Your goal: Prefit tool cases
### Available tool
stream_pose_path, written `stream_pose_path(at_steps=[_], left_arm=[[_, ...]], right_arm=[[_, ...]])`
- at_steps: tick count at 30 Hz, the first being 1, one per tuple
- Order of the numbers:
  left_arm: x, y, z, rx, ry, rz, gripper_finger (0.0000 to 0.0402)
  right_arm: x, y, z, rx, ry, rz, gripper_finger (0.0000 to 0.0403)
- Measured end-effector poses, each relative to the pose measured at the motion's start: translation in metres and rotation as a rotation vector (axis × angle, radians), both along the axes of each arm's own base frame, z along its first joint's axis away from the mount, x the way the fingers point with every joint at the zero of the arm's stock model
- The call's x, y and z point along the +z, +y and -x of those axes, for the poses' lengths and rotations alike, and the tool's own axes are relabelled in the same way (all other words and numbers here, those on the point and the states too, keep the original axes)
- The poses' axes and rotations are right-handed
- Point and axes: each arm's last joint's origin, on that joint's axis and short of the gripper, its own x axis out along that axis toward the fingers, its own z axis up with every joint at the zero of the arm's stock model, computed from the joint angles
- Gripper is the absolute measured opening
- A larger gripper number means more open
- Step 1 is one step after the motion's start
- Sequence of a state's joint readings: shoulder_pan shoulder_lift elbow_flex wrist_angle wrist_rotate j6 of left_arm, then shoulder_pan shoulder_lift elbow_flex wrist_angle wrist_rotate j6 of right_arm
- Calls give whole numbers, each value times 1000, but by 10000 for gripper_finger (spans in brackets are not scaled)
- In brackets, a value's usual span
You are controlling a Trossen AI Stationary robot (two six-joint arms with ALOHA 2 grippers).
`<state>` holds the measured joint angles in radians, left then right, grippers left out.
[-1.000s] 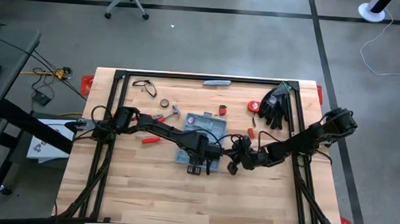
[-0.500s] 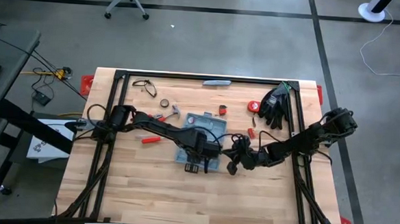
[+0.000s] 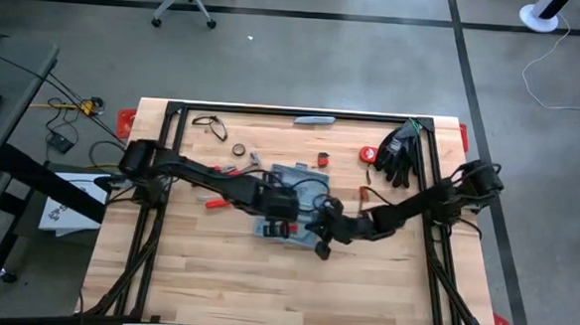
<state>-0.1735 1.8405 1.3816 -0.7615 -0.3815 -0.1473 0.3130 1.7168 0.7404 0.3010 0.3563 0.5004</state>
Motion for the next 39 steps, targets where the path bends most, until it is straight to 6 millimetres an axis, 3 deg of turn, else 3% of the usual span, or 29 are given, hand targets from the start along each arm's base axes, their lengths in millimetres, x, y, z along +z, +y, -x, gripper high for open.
stream_pose_path(at_steps=[5,15,39], left_arm=[[-19,-2,21,42,-47,39,127],[-50,-4,31,41,-128,76,126],[-48,-4,26,20,-185,73,126]], right_arm=[[3,-4,-19,36,89,36,0],[4,-21,-32,66,125,-44,0],[-15,-23,-41,88,119,-82,0]])
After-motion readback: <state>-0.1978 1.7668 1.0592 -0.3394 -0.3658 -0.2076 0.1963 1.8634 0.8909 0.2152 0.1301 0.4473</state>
